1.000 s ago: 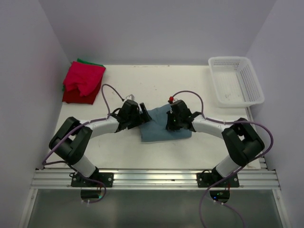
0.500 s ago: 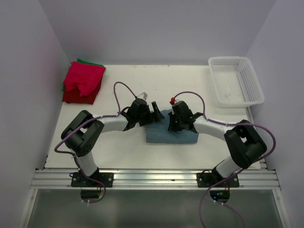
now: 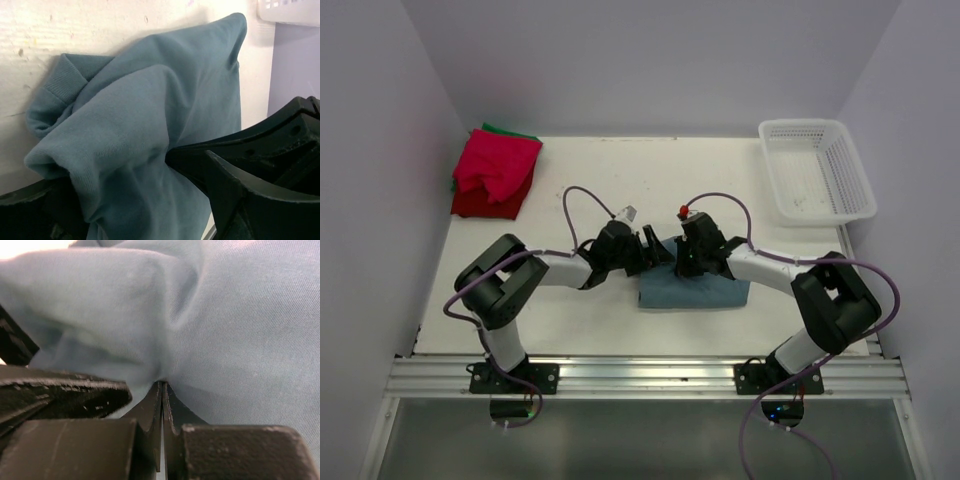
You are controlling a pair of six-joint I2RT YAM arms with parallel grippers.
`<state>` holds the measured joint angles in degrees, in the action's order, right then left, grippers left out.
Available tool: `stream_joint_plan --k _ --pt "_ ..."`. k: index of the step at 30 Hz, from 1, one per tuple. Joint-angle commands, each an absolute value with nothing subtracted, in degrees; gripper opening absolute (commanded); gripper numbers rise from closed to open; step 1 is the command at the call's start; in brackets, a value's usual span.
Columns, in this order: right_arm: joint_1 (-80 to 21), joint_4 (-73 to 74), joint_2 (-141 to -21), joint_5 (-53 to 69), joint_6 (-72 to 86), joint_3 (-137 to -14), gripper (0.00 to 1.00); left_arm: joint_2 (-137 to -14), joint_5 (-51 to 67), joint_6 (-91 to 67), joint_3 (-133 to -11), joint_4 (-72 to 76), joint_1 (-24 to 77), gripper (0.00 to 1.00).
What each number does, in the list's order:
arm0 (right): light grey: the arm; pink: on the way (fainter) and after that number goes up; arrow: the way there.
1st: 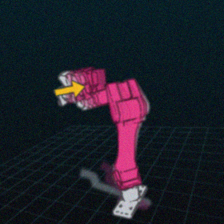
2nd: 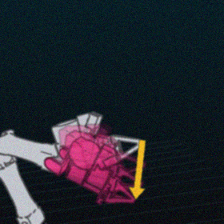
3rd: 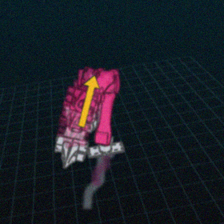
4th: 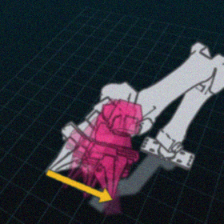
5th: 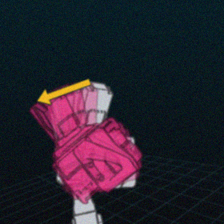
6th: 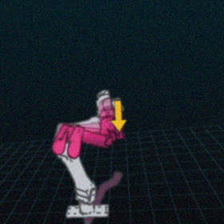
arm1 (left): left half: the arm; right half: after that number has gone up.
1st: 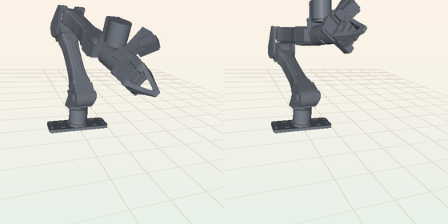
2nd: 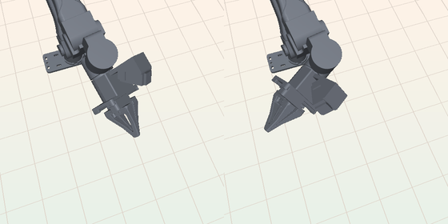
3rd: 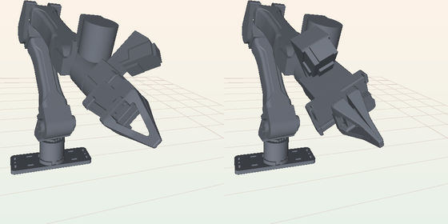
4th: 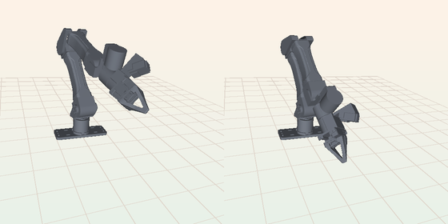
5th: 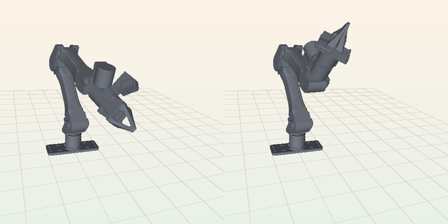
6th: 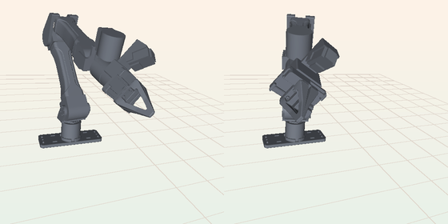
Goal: Fold and stack the t-shirts
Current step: Neatly place the folded tshirt to the corner
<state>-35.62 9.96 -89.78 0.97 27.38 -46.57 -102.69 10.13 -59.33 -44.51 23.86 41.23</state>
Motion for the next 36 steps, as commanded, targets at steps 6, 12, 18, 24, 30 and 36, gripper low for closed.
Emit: stream_joint_plan --k 6,12,18,24,30,36 --pt "-35.60 8.97 -90.79 0.18 27.24 -46.23 0.00 -108.45 14.41 -61.78 -38.59 21.35 44.38 0.70" --pt "-35.60 8.44 -91.32 0.62 27.42 -46.49 0.00 -112.32 14.94 -62.23 -39.46 24.96 45.09 0.52" --pt "-35.60 8.96 -90.62 0.35 27.07 -46.41 0.00 -111.80 12.84 -59.78 -39.64 25.31 45.00 0.00" --pt "-35.60 10.54 -87.11 0.88 26.02 -46.93 0.00 -105.22 8.62 -55.47 -39.82 21.45 43.16 0.00" --pt "-35.42 16.24 -75.00 1.06 23.91 -51.14 0.35 -92.05 6.06 -51.07 -38.94 16.44 38.50 0.00" --pt "-35.33 25.66 -66.72 -3.42 20.92 -57.39 0.59 -80.79 3.96 -46.94 -40.08 10.29 31.39 0.00"
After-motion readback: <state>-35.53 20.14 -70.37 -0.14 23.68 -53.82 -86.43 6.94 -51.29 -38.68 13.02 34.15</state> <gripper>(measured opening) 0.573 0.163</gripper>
